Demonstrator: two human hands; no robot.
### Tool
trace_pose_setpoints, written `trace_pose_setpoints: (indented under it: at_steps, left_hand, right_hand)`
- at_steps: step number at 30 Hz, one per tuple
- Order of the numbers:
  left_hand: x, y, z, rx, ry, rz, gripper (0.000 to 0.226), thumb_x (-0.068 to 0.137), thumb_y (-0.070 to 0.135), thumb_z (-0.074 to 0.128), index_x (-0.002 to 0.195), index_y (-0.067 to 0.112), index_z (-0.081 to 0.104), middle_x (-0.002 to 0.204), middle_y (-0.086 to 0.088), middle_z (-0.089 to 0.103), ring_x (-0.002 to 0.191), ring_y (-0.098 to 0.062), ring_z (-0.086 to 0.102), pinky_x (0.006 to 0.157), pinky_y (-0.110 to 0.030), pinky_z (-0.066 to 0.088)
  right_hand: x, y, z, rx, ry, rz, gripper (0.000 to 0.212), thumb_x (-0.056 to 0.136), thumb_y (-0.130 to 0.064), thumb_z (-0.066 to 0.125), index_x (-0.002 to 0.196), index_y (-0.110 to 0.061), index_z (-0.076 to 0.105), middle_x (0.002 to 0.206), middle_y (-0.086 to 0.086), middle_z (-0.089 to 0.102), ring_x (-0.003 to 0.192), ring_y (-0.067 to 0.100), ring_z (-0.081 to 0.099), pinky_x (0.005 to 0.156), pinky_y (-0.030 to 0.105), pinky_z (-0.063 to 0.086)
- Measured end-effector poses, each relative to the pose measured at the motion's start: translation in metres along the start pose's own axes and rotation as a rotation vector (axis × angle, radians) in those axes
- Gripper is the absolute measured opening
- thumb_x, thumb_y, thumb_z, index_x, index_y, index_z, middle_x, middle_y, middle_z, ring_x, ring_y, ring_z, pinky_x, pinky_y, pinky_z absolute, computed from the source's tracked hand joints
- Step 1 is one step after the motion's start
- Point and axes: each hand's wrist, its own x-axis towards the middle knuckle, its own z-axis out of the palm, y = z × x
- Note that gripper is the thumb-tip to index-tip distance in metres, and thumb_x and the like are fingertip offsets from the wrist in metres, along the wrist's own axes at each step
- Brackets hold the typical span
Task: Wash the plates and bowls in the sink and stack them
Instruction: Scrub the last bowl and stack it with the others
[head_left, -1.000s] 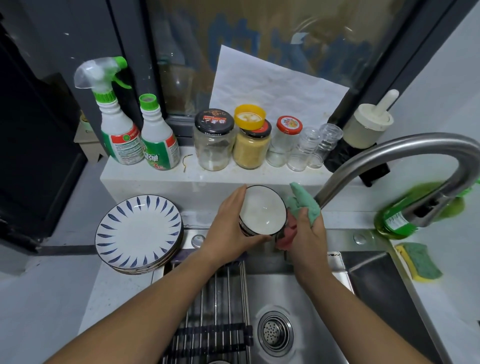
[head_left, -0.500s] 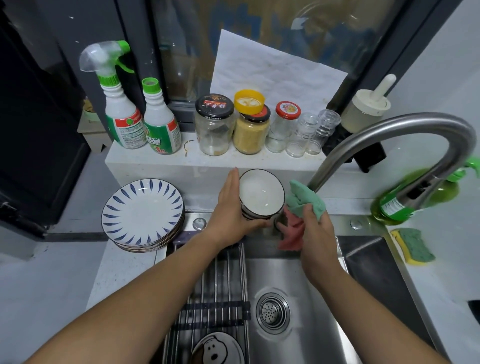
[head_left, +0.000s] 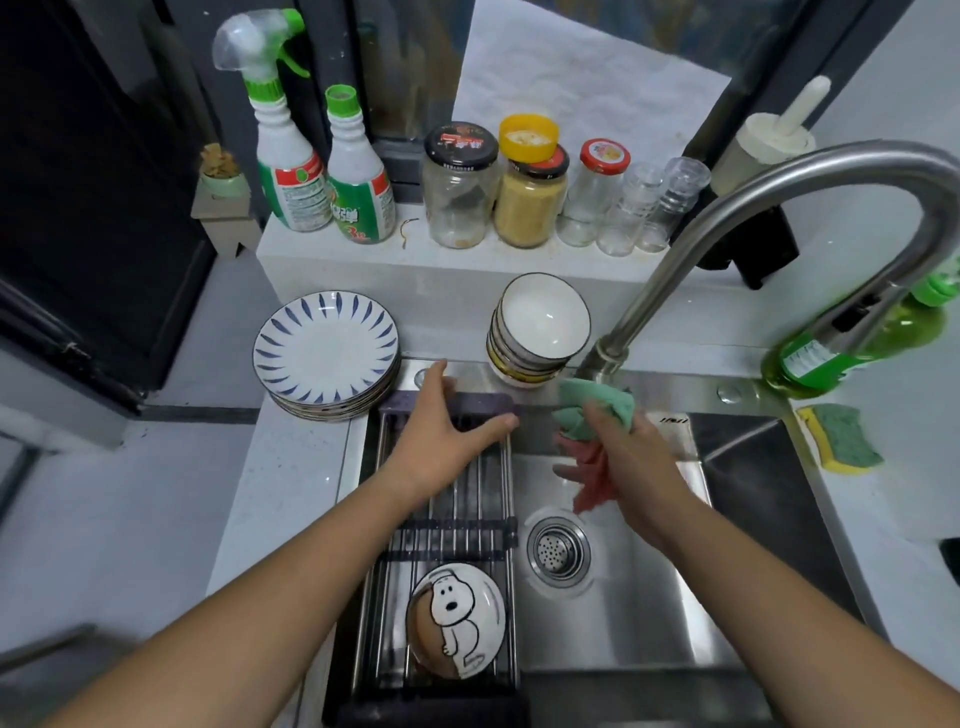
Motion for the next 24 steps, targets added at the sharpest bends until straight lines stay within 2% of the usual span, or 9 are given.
trace_pose_setpoints:
  at_steps: [3,6,8,11,13,15,18,21,24]
  left_hand:
    - [-0.051,-0.025,-0.010,0.051,-0.043,-0.129,0.093,0.082,0.060,0.072,0.156,0.027,0.026,0.147,0.001,0.047,0.137,-0.017,0.046,0.102,-0.026,0.036]
    - [-0.087,-0.057,-0.014,0.094,-0.114,-0.315,0.088,0.089,0.069,0.057,0.157,0.021,0.028,0.156,-0.005,0.045,0.135,-0.019,0.047,0.104,-0.029,0.037]
    - [-0.102,-0.075,-0.012,0.125,-0.157,-0.404,0.091,0.088,0.078,0.047,0.157,0.019,0.034,0.158,-0.005,0.045,0.139,-0.021,0.047,0.110,-0.032,0.037]
    - [-0.115,-0.090,-0.005,0.153,-0.200,-0.521,0.081,0.097,0.073,0.036,0.155,0.017,0.040,0.157,-0.005,0.047,0.142,-0.024,0.046,0.113,-0.032,0.034]
    - [-0.121,-0.100,0.001,0.077,-0.234,-0.604,0.091,0.089,0.084,0.033,0.152,0.020,0.047,0.149,-0.005,0.056,0.137,-0.024,0.052,0.115,-0.036,0.039]
    - [-0.127,-0.107,0.007,-0.052,-0.215,-0.687,0.084,0.090,0.082,0.033,0.144,0.022,0.054,0.129,-0.001,0.068,0.119,-0.022,0.064,0.096,-0.034,0.055]
    - [-0.129,-0.114,0.015,-0.275,-0.141,-0.784,0.059,0.101,0.067,0.036,0.134,0.025,0.061,0.118,-0.002,0.075,0.106,-0.023,0.072,0.074,-0.032,0.061]
    - [-0.129,-0.107,0.017,-0.361,-0.106,-0.809,0.051,0.106,0.060,0.034,0.126,0.026,0.066,0.113,-0.003,0.076,0.104,-0.024,0.072,0.075,-0.038,0.063]
    - [-0.128,-0.101,0.016,-0.377,-0.110,-0.751,0.045,0.107,0.057,0.033,0.130,0.030,0.061,0.122,-0.002,0.072,0.110,-0.024,0.070,0.076,-0.044,0.065]
  right_hand:
    - [-0.022,0.035,0.007,-0.044,-0.065,0.057,0.019,0.103,-0.028,0.051,0.114,-0.020,0.064,0.106,0.014,0.071,0.090,0.032,0.069,0.059,0.039,0.061]
    - [-0.040,0.076,0.018,-0.202,-0.107,0.128,0.024,0.103,-0.042,0.048,0.114,-0.026,0.062,0.101,0.012,0.072,0.087,0.041,0.071,0.056,0.040,0.056]
    - [-0.048,0.097,0.026,-0.288,-0.152,0.100,0.024,0.103,-0.044,0.043,0.118,-0.036,0.060,0.106,0.007,0.070,0.085,0.030,0.070,0.055,0.033,0.053]
    - [-0.056,0.117,0.037,-0.394,-0.254,-0.003,0.024,0.106,-0.036,0.038,0.119,-0.048,0.055,0.112,-0.018,0.061,0.102,0.005,0.058,0.081,0.027,0.048]
    - [-0.059,0.128,0.044,-0.461,-0.279,-0.023,0.028,0.107,-0.036,0.038,0.125,-0.047,0.054,0.114,-0.023,0.059,0.107,-0.001,0.055,0.094,0.027,0.044]
    - [-0.060,0.142,0.049,-0.469,-0.283,-0.004,0.032,0.103,-0.043,0.039,0.130,-0.047,0.054,0.121,-0.019,0.062,0.114,0.004,0.058,0.105,0.036,0.045]
    - [-0.060,0.153,0.050,-0.417,-0.255,0.032,0.031,0.102,-0.040,0.040,0.126,-0.048,0.058,0.123,-0.014,0.065,0.114,0.013,0.063,0.102,0.043,0.049]
    - [-0.061,0.151,0.051,-0.379,-0.232,0.049,0.032,0.105,-0.031,0.040,0.121,-0.049,0.062,0.120,-0.012,0.067,0.108,0.018,0.066,0.089,0.040,0.053]
    - [-0.062,0.144,0.049,-0.330,-0.208,0.051,0.031,0.103,-0.033,0.040,0.118,-0.044,0.065,0.119,-0.004,0.070,0.105,0.020,0.067,0.087,0.039,0.054]
